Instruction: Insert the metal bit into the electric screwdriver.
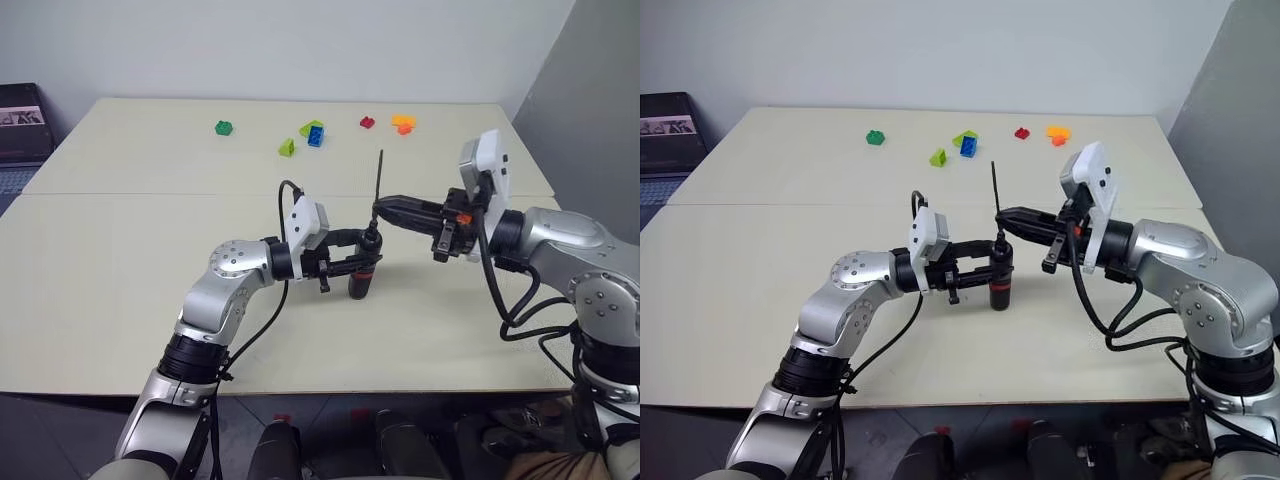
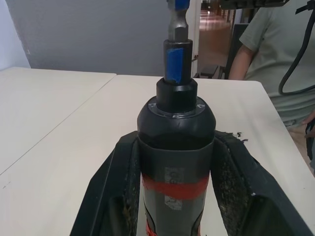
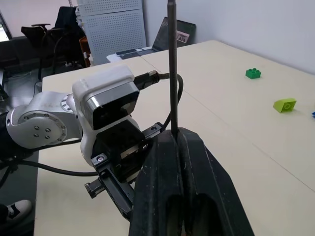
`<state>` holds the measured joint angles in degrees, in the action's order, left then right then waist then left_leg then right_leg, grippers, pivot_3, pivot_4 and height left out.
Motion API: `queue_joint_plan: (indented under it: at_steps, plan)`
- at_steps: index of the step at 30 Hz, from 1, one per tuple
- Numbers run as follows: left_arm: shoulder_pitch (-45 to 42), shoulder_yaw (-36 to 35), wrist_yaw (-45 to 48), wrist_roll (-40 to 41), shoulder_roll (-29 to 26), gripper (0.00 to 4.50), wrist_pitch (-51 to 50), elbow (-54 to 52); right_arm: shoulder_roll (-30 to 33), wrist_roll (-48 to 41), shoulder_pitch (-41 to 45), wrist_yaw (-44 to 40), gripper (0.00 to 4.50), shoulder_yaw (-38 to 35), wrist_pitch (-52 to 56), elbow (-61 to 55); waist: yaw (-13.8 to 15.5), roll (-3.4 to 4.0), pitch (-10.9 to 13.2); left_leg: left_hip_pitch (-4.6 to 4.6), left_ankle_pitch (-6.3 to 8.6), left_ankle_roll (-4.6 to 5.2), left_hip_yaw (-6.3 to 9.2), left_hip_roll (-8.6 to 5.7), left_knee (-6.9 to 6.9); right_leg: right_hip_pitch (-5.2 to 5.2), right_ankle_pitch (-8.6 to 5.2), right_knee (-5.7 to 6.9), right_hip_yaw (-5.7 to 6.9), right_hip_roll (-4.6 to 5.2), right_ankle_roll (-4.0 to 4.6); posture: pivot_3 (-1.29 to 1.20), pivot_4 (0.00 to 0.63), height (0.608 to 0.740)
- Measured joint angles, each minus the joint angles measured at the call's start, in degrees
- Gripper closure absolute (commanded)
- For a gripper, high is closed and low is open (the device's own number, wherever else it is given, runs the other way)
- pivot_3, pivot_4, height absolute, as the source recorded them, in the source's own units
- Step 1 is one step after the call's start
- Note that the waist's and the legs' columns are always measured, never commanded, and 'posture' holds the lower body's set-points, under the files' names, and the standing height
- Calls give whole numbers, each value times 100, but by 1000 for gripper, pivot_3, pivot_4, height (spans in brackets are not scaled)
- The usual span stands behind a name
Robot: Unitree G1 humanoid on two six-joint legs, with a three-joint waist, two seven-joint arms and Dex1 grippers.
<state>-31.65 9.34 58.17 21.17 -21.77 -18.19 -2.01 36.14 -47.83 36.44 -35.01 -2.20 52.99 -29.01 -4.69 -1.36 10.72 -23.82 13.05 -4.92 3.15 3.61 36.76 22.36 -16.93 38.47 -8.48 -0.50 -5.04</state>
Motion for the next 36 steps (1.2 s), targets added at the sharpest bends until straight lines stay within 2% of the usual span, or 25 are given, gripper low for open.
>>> queue_joint_plan:
  at_steps: [14,26,36]
  plan:
    - [1,4,6,0,-2,2851,-3,0,103,64,-27,-121,4500,68,-98,2,0,0,0,1,0,0,0,0,1,-1,0,0,0,0,0,0,150,740]
    - [11,5,13,-2,-10,2851,-1,-16,136,-76,203,-130,4500,83,302,62,1,0,0,1,0,0,0,0,0,-2,0,-3,-1,0,0,0,150,740]
    - [10,42,49,-1,-29,2854,30,-42,393,211,491,-989,4500,365,-66,546,3,0,-1,-2,0,0,-3,4,-13,-8,9,-47,1,0,3,0,150,740]
